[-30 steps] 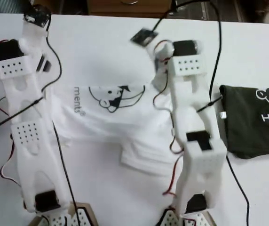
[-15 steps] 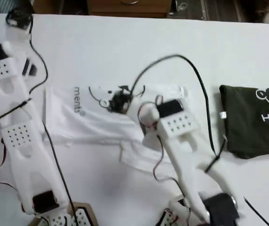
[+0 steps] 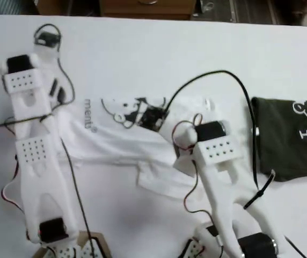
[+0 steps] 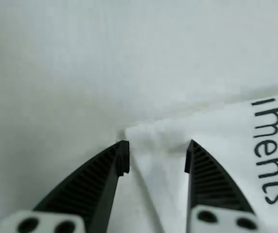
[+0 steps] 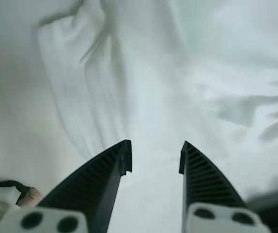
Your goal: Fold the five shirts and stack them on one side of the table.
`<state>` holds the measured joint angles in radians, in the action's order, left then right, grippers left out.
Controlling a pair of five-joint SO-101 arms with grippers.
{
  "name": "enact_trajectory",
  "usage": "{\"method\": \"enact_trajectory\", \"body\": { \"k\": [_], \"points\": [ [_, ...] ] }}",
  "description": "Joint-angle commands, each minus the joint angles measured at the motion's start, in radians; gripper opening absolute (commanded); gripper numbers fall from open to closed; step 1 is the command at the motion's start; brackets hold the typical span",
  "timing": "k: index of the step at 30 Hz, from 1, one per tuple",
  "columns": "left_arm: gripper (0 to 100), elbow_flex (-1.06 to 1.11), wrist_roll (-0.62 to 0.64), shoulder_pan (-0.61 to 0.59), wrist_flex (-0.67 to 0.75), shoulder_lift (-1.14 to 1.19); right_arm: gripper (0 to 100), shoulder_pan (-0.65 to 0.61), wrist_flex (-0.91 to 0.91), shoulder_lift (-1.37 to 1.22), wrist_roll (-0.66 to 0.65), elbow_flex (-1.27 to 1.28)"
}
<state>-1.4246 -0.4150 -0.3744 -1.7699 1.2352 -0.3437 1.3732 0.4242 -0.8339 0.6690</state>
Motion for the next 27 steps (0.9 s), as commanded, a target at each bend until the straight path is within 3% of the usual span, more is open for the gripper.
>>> {"method": "enact_trajectory", "body": {
  "k": [1, 4, 7, 10, 16, 27],
  "points": [
    [21, 0.094, 0.057, 0.018, -0.017, -0.092, 17.2, 0.001, 0.008, 0.042, 0.000, -0.002],
    [21, 0.102, 0.109, 0.009, -0.018, -0.147, 17.3, -0.071, 0.065, 0.041, -0.015, 0.000],
    [21, 0.104, 0.115, 0.005, -0.018, -0.213, 17.3, -0.206, 0.107, 0.041, -0.120, 0.035],
    [21, 0.104, 0.112, 0.005, -0.018, -0.267, 17.1, -0.309, 0.062, 0.041, -0.147, 0.117],
    [21, 0.105, 0.110, -0.023, -0.018, -0.295, 17.0, -0.257, -0.153, 0.039, -0.147, 0.230],
    [21, 0.107, 0.083, -0.071, -0.018, -0.292, 12.6, -0.255, -0.306, -0.067, -0.149, 0.236]
  ]
}}
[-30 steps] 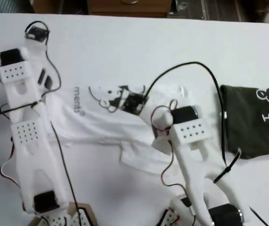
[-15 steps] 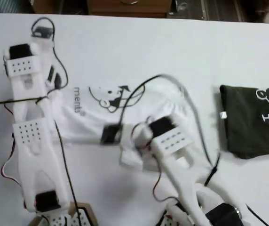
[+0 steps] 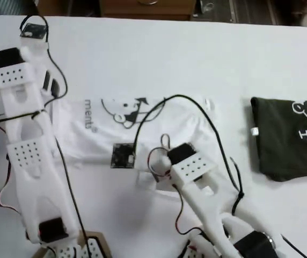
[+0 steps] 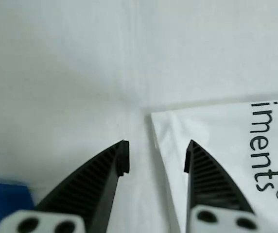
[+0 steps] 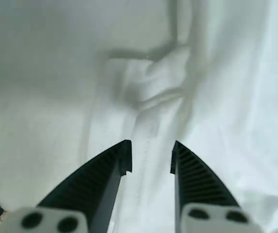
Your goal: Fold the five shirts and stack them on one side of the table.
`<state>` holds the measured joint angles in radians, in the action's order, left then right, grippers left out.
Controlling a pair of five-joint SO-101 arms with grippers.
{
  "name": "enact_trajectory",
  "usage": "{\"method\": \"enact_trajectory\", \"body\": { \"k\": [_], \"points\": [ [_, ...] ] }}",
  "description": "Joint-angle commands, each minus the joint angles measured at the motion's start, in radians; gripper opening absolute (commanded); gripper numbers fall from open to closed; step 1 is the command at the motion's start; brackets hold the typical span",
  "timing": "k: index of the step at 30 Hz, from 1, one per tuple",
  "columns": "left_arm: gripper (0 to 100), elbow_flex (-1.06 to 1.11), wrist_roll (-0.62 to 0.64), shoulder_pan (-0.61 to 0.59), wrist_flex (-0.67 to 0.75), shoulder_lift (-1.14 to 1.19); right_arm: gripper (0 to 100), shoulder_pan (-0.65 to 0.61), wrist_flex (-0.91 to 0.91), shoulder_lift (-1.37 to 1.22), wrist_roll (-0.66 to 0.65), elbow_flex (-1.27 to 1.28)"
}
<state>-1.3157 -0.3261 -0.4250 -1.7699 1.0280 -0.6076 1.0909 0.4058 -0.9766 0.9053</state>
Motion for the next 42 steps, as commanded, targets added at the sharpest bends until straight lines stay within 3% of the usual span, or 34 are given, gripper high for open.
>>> {"method": "enact_trajectory", "body": {
  "k": [1, 11, 23, 28, 42],
  "points": [
    [21, -0.002, -0.006, -0.021, -0.018, -0.084, 13.6, 0.008, -0.024, -0.085, -0.006, -0.005],
    [21, 0.067, -0.041, -0.041, -0.017, -0.089, 17.6, 0.010, -0.027, -0.325, -0.005, -0.095],
    [21, 0.128, -0.043, -0.048, -0.015, -0.095, 10.8, 0.005, 0.002, -0.318, 0.044, -0.187],
    [21, 0.128, -0.043, -0.048, -0.015, -0.087, 3.3, 0.005, 0.010, -0.255, 0.052, -0.207],
    [21, 0.128, -0.043, -0.048, -0.014, -0.095, 2.2, -0.166, 0.054, -0.170, 0.126, -0.210]
  ]
}}
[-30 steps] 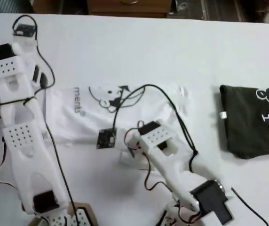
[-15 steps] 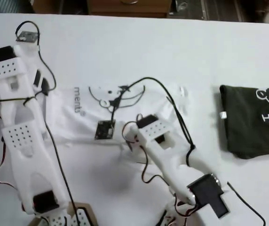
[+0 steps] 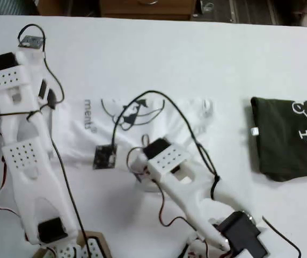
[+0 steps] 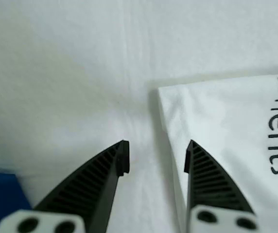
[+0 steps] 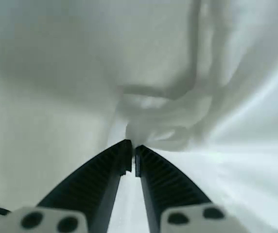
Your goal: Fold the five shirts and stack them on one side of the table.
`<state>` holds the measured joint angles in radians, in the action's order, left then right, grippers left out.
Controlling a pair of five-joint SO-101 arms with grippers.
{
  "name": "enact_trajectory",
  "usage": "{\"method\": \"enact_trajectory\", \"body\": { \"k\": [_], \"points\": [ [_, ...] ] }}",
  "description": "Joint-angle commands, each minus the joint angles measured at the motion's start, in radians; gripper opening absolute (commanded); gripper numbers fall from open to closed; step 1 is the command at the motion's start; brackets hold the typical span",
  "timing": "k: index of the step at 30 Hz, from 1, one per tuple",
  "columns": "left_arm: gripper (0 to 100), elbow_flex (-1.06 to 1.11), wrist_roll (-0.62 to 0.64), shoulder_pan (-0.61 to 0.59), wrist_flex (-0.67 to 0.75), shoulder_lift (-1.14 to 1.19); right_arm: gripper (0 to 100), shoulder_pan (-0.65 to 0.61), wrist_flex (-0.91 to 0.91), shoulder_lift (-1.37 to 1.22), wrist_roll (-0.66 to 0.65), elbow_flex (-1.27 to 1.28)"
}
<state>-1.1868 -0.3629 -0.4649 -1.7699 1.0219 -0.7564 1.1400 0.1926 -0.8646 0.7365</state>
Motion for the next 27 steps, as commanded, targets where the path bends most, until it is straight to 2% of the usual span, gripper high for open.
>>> {"method": "enact_trajectory", "body": {
  "k": [1, 6, 12, 14, 21, 27],
  "points": [
    [21, -0.001, -0.006, -0.008, -0.014, -0.089, 2.3, -0.016, 0.005, 0.041, 0.014, -0.041],
    [21, -0.001, -0.034, -0.009, -0.014, -0.089, 4.3, 0.008, 0.008, 0.038, 0.015, -0.035],
    [21, -0.001, -0.041, -0.009, -0.014, -0.089, 25.3, 0.084, 0.028, 0.048, 0.034, -0.049],
    [21, -0.001, -0.041, -0.009, -0.014, -0.089, 29.5, 0.096, 0.053, 0.047, 0.035, -0.081],
    [21, -0.001, -0.041, -0.009, -0.014, -0.089, 24.4, 0.051, 0.093, 0.038, 0.052, -0.140],
    [21, -0.001, -0.041, -0.014, -0.014, -0.089, 23.8, 0.033, 0.045, 0.021, 0.103, -0.120]
  ]
}}
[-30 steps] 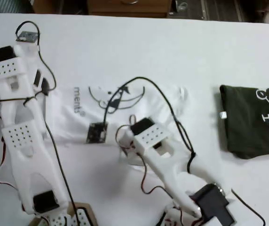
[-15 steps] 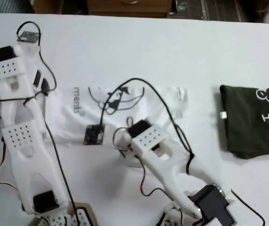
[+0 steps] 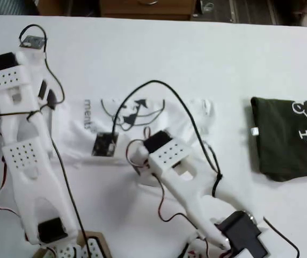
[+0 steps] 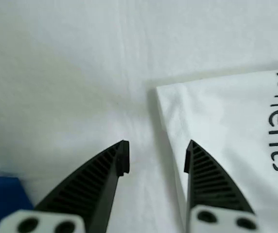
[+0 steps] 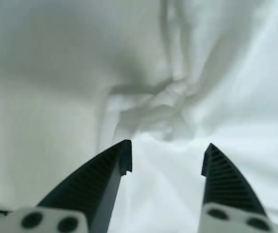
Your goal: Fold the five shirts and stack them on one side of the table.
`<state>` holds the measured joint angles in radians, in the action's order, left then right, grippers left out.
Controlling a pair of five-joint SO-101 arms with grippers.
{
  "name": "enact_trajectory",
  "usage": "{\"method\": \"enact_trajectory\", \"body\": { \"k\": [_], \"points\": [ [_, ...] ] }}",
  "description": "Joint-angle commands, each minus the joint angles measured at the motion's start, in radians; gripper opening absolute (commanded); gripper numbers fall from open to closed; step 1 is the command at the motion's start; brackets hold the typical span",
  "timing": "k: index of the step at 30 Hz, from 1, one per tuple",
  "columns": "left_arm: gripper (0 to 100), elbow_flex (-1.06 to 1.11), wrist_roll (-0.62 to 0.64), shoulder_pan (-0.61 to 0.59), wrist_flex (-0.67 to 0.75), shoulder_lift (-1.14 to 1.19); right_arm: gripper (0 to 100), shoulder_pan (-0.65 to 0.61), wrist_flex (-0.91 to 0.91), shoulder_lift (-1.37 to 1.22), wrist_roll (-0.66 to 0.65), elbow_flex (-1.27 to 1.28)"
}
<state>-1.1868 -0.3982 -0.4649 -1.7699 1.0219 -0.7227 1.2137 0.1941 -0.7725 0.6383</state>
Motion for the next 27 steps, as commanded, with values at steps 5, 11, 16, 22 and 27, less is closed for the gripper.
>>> {"method": "enact_trajectory", "body": {
  "k": [5, 11, 16, 22, 27],
  "points": [
    [21, -0.001, -0.006, -0.014, -0.014, -0.089, 23.8, 0.041, -0.125, -0.084, 0.011, 0.031],
    [21, -0.001, -0.006, -0.014, -0.014, -0.089, 23.8, 0.045, -0.162, -0.165, 0.011, 0.002],
    [21, -0.001, -0.006, -0.014, -0.014, -0.089, 23.8, 0.077, -0.047, -0.124, 0.011, -0.095],
    [21, -0.002, -0.008, -0.020, -0.014, -0.089, 23.9, 0.015, 0.154, 0.110, -0.035, -0.074],
    [21, -0.002, -0.008, -0.017, -0.008, -0.091, 23.8, -0.124, 0.159, 0.262, -0.002, 0.117]
  ]
}}
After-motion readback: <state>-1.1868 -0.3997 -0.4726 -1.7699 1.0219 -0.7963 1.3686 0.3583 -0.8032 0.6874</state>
